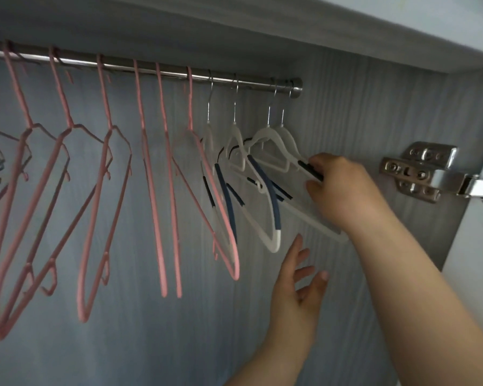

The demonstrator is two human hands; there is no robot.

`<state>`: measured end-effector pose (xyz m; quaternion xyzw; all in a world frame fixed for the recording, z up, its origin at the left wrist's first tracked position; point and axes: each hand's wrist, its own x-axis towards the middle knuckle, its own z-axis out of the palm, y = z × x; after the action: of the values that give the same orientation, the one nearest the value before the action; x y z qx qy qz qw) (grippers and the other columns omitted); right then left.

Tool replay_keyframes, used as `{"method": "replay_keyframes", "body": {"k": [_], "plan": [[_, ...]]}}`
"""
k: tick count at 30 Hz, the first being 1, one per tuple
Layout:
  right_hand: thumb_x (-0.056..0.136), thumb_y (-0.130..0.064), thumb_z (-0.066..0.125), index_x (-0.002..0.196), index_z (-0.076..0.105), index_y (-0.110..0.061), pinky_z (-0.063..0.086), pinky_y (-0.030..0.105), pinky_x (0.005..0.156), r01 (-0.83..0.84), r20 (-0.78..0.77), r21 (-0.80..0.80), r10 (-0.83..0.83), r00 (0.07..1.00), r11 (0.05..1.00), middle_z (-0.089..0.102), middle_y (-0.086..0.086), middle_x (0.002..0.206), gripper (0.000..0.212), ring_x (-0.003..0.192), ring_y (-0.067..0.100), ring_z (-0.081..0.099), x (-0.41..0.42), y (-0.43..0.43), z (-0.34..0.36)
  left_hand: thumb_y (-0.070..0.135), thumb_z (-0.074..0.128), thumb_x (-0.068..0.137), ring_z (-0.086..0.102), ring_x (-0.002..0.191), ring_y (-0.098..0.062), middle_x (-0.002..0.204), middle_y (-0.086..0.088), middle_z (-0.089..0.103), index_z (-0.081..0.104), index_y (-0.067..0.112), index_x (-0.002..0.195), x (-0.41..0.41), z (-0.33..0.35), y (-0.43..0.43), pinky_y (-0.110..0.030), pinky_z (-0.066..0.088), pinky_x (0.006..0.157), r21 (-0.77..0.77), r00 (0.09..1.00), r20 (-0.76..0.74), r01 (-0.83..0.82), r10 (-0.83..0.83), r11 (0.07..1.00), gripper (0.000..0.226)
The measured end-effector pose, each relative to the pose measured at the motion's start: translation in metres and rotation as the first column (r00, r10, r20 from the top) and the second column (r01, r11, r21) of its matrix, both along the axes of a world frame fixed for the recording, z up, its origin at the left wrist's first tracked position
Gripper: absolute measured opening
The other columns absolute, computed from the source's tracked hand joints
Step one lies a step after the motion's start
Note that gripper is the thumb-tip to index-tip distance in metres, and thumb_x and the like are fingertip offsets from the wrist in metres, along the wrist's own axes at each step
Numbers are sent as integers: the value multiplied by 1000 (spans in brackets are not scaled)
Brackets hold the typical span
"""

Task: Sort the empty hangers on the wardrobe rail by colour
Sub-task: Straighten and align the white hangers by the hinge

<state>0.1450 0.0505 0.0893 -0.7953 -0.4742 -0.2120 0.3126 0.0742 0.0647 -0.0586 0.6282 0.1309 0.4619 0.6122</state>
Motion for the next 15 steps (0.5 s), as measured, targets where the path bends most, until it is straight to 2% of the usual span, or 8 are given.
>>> {"method": "replay_keyframes", "body": {"k": [3,6,7,9,12,15], "plan": [[92,-11,41,115,53,-3,47,34,81,-7,-108,-59,1,994,998,63,21,112,27,103,35,58,3,10,-10,7,53,89,58,90,7,117,11,55,32,47,122,10,11,-3,-21,48,88,26,997,42,61,-62,998,56],[95,-14,34,109,53,-1,51,39,77,-69,-170,-3,67,983,998,64,24,102,27,94,39,61,0,19,-18,10,53,86,63,100,-16,108,3,68,49,27,127,17,18,1,-36,49,91,-35,990,135,45,-40,998,44],[95,-14,33,110,53,-2,51,40,76,-78,-160,22,80,984,997,65,24,100,28,91,39,61,-2,21,-20,10,51,85,63,101,-23,107,-2,69,53,20,124,17,20,2,-37,49,91,-37,989,148,34,-28,999,40],[94,-10,34,108,54,-2,49,36,68,-86,-107,48,91,990,995,66,22,95,25,87,37,61,-5,24,-24,8,49,87,62,101,-27,105,-10,70,59,15,117,15,21,3,-36,48,89,-19,989,151,1,2,1000,33],[94,-7,35,104,53,-3,39,30,58,-87,-65,38,89,994,996,66,22,90,22,82,36,62,-11,25,-26,4,50,89,65,95,-19,101,-8,71,64,16,110,11,18,5,-31,48,87,-30,986,162,-41,45,999,28],[93,-4,34,101,52,-3,37,28,57,-116,-70,31,118,991,993,66,21,87,19,77,34,61,-18,27,-27,-3,49,88,65,88,-11,96,-5,73,66,14,105,6,17,7,-25,49,82,-38,985,163,-48,54,998,29]]}}
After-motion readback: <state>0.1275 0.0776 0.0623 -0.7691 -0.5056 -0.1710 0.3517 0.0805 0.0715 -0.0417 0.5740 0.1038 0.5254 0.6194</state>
